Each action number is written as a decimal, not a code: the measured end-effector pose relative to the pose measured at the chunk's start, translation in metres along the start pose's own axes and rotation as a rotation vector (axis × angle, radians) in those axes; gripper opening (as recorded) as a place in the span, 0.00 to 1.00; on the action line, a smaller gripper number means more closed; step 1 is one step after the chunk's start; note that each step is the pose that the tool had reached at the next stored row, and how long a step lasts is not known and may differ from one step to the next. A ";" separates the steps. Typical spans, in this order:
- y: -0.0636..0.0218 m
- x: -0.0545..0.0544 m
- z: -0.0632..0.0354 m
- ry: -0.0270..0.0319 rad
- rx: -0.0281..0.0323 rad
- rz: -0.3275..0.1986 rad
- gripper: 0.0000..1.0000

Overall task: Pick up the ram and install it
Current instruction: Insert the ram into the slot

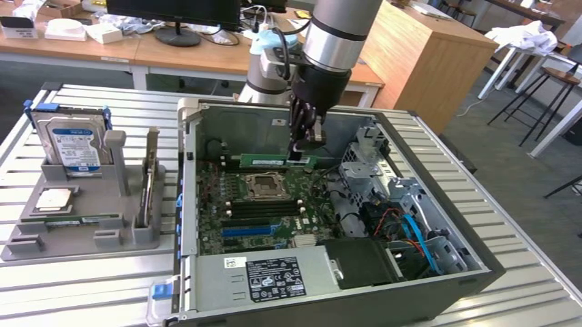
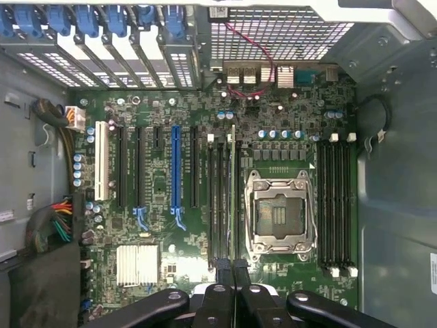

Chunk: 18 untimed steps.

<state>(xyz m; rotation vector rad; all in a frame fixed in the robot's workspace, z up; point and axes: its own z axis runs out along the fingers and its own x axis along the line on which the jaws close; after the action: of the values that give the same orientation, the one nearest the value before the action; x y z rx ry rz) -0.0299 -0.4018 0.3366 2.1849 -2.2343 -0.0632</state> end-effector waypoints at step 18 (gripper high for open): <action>-0.0002 -0.001 0.0149 -0.0005 0.0000 0.000 0.11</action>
<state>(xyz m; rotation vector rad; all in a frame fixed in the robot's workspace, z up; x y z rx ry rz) -0.0302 -0.4002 0.3217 2.1851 -2.2345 -0.0638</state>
